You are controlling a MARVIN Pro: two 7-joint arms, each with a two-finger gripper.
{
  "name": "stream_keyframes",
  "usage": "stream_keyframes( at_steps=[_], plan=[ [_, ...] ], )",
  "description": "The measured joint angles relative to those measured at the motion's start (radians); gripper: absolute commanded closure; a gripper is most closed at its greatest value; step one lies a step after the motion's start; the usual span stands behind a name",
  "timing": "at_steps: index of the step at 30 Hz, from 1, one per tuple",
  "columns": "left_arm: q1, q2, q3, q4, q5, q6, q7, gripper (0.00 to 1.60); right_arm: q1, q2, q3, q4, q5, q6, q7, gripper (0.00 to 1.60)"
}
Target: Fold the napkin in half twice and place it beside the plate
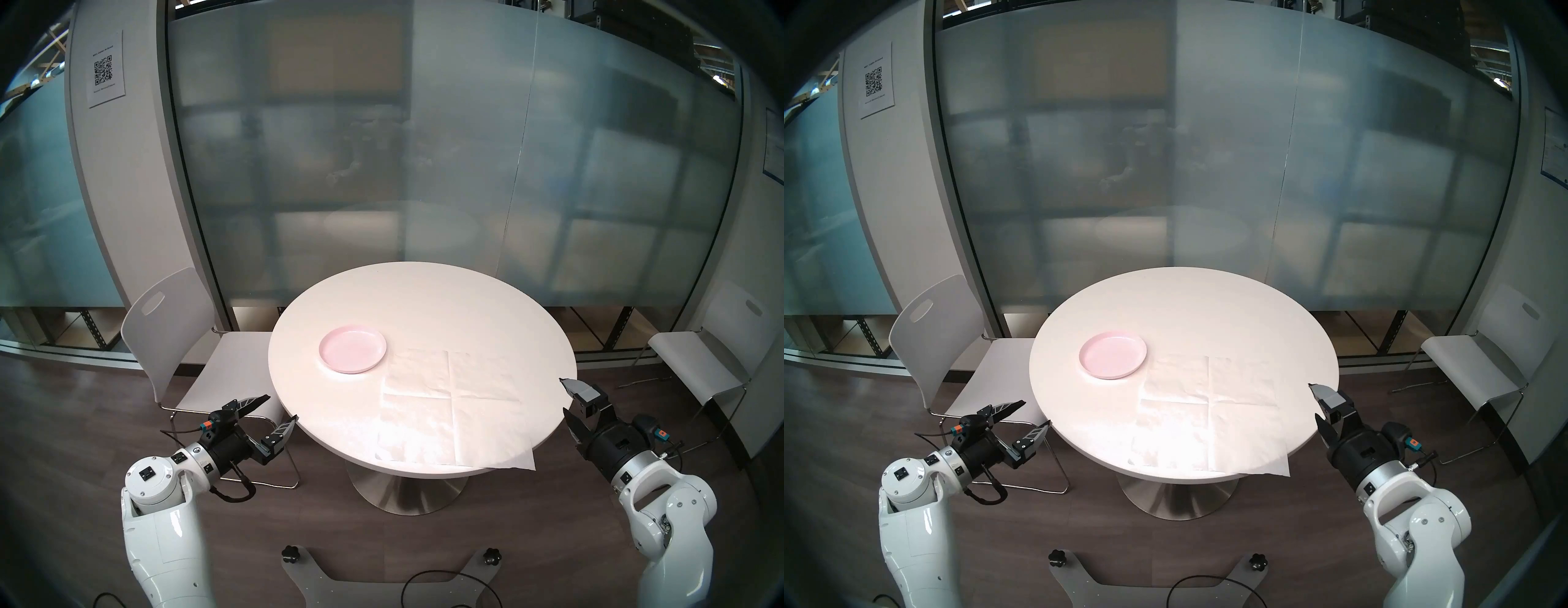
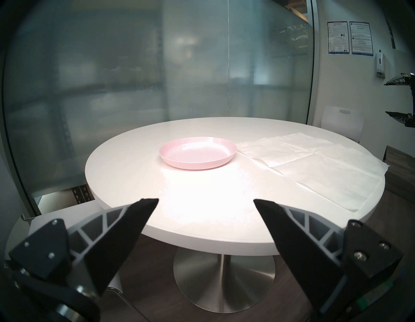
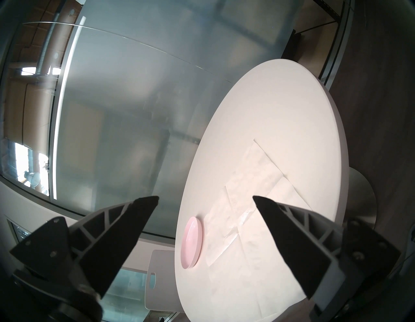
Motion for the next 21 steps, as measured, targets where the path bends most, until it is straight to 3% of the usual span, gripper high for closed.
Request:
stream_keyframes(
  at_steps=[8,21],
  plan=[
    [0.000,0.002,0.018,-0.006,0.005,0.000,-0.017,0.00,-0.019,0.030,-0.001,0.007,-0.075,0.001,0.031,0.00],
    [0.017,0.004,0.103,-0.034,0.012,-0.013,-0.068,0.00,-0.065,0.120,0.016,0.056,-0.221,0.032,0.161,0.00]
  ],
)
